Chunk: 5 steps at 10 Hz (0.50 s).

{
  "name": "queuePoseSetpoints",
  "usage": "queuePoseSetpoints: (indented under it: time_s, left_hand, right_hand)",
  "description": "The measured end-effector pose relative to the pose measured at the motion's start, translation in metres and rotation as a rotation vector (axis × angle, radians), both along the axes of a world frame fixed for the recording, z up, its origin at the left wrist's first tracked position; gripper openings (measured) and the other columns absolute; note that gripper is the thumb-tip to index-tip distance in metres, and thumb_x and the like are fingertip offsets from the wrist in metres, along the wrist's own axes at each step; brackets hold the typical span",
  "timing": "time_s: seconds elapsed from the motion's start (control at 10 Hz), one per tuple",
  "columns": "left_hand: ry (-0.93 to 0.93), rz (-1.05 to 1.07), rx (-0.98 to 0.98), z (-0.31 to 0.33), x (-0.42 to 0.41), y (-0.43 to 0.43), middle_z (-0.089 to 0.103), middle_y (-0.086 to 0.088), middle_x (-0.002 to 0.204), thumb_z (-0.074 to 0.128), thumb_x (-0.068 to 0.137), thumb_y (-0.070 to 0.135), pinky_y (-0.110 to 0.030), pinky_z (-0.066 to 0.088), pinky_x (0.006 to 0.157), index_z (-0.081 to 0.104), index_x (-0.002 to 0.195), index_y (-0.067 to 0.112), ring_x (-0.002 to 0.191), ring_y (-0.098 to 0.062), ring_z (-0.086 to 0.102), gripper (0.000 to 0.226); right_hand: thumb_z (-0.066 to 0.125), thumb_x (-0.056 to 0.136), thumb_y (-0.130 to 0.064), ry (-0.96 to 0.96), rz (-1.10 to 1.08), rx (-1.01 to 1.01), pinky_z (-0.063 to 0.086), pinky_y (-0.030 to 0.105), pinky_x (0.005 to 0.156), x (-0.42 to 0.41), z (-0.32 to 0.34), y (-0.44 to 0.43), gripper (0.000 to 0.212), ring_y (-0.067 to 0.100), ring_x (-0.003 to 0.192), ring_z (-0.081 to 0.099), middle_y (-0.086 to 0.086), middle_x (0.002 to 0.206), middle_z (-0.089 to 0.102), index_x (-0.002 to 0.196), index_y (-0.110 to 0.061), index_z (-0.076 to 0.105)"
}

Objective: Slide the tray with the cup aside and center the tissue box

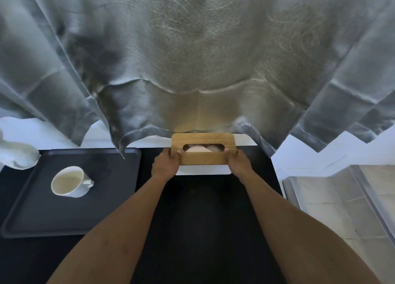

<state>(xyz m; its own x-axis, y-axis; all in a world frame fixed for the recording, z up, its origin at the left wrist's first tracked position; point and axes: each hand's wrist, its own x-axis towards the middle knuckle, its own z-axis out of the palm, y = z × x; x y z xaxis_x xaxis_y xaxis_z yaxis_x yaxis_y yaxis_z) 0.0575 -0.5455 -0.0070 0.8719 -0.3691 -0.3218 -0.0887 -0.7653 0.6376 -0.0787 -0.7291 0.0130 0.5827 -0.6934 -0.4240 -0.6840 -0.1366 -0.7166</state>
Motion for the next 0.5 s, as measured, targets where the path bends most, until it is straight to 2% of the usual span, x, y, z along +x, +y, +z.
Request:
queuePoseSetpoints:
  time_s: [0.1, 0.2, 0.3, 0.4, 0.5]
  left_hand:
    - [-0.001, -0.020, 0.000, 0.007, -0.004, 0.008, 0.062, -0.011, 0.119, 0.043, 0.095, 0.046, -0.035, 0.041, 0.076, 0.050, 0.131, 0.015, 0.095, -0.023, 0.057, 0.048]
    - [-0.014, -0.039, 0.004, 0.014, -0.011, 0.017, 0.065, -0.010, 0.116, 0.046, 0.094, 0.043, -0.034, 0.039, 0.076, 0.053, 0.129, 0.016, 0.090, -0.018, 0.053, 0.044]
    - [0.007, -0.057, -0.009, 0.025, -0.020, 0.033, 0.066, -0.007, 0.112, 0.048, 0.093, 0.044, -0.033, 0.040, 0.078, 0.052, 0.131, 0.017, 0.091, -0.019, 0.055, 0.046]
    - [0.006, -0.066, -0.019, 0.033, -0.029, 0.053, 0.067, -0.004, 0.104, 0.049, 0.092, 0.042, -0.033, 0.040, 0.081, 0.048, 0.136, 0.018, 0.100, -0.024, 0.059, 0.050]
    - [-0.008, -0.063, -0.023, 0.042, -0.038, 0.072, 0.065, 0.003, 0.087, 0.049, 0.093, 0.039, -0.038, 0.044, 0.090, 0.047, 0.137, 0.018, 0.100, -0.023, 0.060, 0.049]
  right_hand:
    - [0.034, 0.096, -0.052, 0.011, -0.021, -0.002, 0.043, 0.036, 0.080, -0.008, 0.008, 0.002, 0.060, 0.023, 0.092, 0.055, 0.009, 0.106, 0.057, 0.126, -0.002, 0.051]
    - [0.034, 0.096, -0.054, 0.016, -0.014, -0.011, 0.042, 0.036, 0.082, -0.016, 0.014, 0.007, 0.064, 0.028, 0.101, 0.056, 0.015, 0.118, 0.059, 0.129, -0.001, 0.049]
    - [0.037, 0.095, -0.046, 0.013, -0.018, -0.024, 0.044, 0.039, 0.084, -0.021, 0.025, 0.019, 0.057, 0.031, 0.103, 0.057, 0.018, 0.120, 0.058, 0.128, -0.001, 0.047]
    - [0.042, 0.094, -0.038, 0.015, -0.020, -0.037, 0.044, 0.041, 0.087, -0.023, 0.034, 0.036, 0.054, 0.034, 0.111, 0.055, 0.019, 0.127, 0.054, 0.133, -0.001, 0.043]
    - [0.044, 0.094, -0.035, 0.004, 0.012, -0.002, 0.043, 0.045, 0.100, -0.029, 0.041, 0.058, 0.055, 0.036, 0.121, 0.050, 0.018, 0.138, 0.049, 0.142, -0.009, 0.037]
